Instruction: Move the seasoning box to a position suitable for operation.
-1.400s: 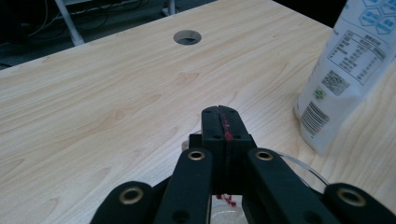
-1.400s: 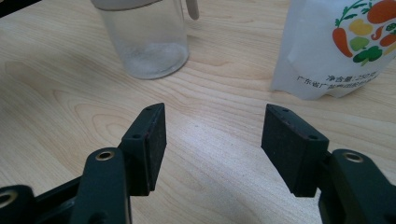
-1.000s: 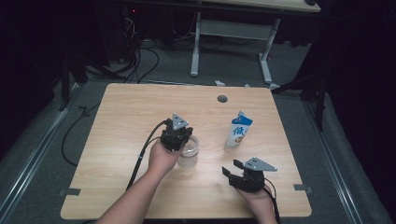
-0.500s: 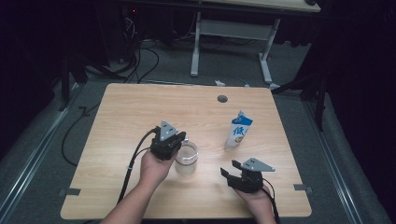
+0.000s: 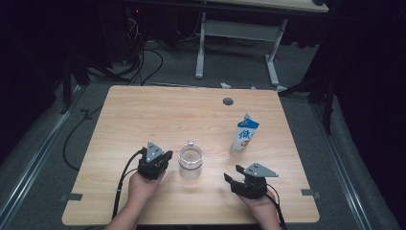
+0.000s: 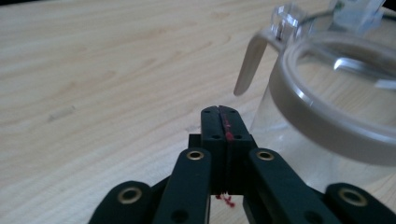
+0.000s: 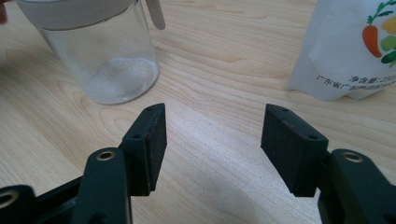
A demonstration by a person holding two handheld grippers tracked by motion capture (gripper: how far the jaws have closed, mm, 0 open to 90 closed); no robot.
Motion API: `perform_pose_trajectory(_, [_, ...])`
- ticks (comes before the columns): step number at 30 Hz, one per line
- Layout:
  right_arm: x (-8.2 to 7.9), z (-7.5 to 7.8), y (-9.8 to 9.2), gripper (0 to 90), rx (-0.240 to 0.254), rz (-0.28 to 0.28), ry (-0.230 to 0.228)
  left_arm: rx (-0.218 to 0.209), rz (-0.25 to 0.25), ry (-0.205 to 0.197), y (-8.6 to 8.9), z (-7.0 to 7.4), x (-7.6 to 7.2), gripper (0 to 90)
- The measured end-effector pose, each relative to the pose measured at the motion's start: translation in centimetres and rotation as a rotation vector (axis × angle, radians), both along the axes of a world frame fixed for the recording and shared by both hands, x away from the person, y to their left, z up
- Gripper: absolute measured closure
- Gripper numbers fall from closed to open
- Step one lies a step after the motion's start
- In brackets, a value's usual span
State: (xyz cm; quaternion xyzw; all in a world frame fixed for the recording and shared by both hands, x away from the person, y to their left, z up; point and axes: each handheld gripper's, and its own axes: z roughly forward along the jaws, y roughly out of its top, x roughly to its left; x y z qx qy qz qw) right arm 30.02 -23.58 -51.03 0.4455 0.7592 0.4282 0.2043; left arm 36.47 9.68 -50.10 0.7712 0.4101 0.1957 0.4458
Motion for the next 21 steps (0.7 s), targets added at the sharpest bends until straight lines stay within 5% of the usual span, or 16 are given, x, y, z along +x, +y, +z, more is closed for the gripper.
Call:
perform_pose_trajectory(3, [0.0, -0.1, 0.1, 42.3, -0.005, 0.007, -0.003, -0.019, -0.002, 0.009, -0.5, -0.6, 0.2, 89.8])
perform_pose_trajectory(9, [0.0, -0.2, -0.1, 41.9, -0.004, 0.004, 0.002, -0.041, 0.003, -0.036, -1.2, -0.2, 0.5, 89.9])
perform_pose_trajectory(21, [0.1, -0.1, -0.1, 41.4, -0.001, 0.004, 0.0, -0.043, -0.013, -0.029, -2.1, 0.3, 1.0, 90.0])
